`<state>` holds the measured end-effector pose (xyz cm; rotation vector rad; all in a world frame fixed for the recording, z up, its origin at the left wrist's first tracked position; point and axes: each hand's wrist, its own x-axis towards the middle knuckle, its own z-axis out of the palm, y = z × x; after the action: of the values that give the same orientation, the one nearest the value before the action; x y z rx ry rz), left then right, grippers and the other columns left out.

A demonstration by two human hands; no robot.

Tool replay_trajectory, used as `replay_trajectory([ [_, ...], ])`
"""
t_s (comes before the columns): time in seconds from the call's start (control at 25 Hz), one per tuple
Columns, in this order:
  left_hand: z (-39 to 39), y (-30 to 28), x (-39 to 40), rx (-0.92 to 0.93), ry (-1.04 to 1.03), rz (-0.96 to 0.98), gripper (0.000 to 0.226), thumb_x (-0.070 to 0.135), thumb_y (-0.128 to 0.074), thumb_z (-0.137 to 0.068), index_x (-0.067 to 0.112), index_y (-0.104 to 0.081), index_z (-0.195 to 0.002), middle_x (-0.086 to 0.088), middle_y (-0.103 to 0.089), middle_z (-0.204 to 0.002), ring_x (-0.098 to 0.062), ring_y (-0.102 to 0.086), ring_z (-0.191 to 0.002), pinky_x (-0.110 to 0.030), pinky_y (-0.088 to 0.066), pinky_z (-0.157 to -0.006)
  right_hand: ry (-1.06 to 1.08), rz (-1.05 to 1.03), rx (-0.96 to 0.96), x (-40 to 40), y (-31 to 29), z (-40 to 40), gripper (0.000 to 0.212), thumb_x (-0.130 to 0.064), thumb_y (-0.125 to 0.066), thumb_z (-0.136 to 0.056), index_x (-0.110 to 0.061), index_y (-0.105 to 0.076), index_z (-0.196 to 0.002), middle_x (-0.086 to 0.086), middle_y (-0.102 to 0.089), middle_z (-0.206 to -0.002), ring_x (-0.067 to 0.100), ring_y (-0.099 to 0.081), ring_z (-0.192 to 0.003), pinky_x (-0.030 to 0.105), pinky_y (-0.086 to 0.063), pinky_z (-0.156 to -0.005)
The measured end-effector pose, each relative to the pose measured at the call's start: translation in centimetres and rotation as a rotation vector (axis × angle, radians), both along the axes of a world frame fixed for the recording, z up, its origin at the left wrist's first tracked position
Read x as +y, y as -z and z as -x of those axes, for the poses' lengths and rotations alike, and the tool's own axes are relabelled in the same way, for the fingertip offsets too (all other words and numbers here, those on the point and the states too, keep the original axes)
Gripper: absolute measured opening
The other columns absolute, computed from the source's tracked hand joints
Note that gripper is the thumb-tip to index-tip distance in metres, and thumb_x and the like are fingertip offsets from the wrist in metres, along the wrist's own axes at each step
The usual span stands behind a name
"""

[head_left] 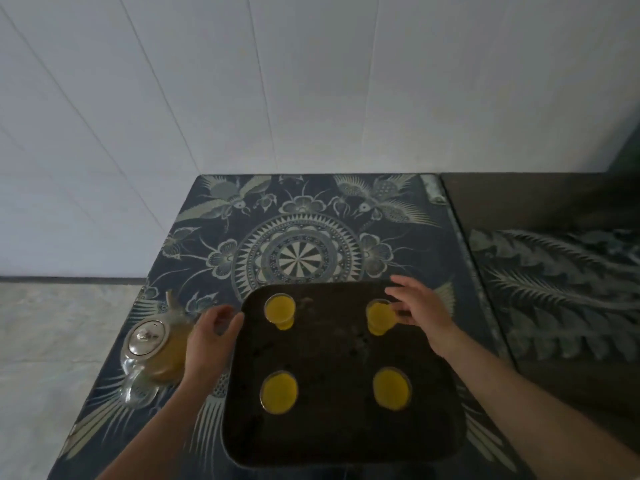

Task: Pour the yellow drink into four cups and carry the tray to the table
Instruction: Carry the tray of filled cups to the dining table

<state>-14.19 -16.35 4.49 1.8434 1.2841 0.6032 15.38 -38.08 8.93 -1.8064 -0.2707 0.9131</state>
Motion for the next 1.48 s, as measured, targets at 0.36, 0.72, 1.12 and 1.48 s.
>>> replay_trajectory([
  [0.36,-0.1,2.5,1.9,0.191,0.071,0.091,0.027,0.031,-0.059,-0.095,0.011,-0.064,-0.113,-0.003,-0.067,-0.097,-0.017,-0.064,-0.087,-0.029,-0.046,-0.072,0.321,0.164,-0.066,-6.2,4.6,-2.7,0.022,-0.018,-0.058,-0.095,-0.018,-0.067,-0.115,0.005,-0.064,-0.084,0.019,-0.056,-0.07,0.033,-0.047,-0.066],
  [0.72,-0.6,6.6,2.2,0.428,0.118,0.115,0.036,0.034,-0.052,-0.097,0.012,-0.054,-0.126,-0.012,-0.056,-0.125,-0.027,-0.058,-0.11,-0.04,-0.049,-0.09,0.226,0.525,-0.279,-7.0,9.9,-1.7,0.045,-0.029,-0.061,-0.096,-0.005,-0.061,-0.133,0.02,-0.063,-0.131,0.036,-0.055,-0.126,0.044,-0.041,-0.104],
  [1.12,0.0,8.9,0.7,0.552,0.02,0.15,0.035,0.039,-0.043,-0.1,0.015,-0.052,-0.124,-0.012,-0.059,-0.124,-0.029,-0.063,-0.104,-0.044,-0.053,-0.082,0.011,0.627,-0.369,-8.4,12.6,-1.4,0.027,-0.031,-0.049,-0.105,-0.005,-0.057,-0.108,0.012,-0.06,-0.097,0.031,-0.06,-0.091,0.036,-0.04,-0.073],
  [1.48,-0.2,11.2,0.3,0.655,-0.023,0.051,0.025,0.048,-0.03,-0.1,0.026,-0.041,-0.097,-0.01,-0.066,-0.094,-0.031,-0.067,-0.077,-0.048,-0.056,-0.07,-0.154,0.73,-0.558,-8.4,13.1,-1.9,0.027,-0.033,-0.038,-0.108,-0.012,-0.043,-0.091,0.002,-0.048,-0.073,0.036,-0.064,-0.085,0.036,-0.032,-0.061],
])
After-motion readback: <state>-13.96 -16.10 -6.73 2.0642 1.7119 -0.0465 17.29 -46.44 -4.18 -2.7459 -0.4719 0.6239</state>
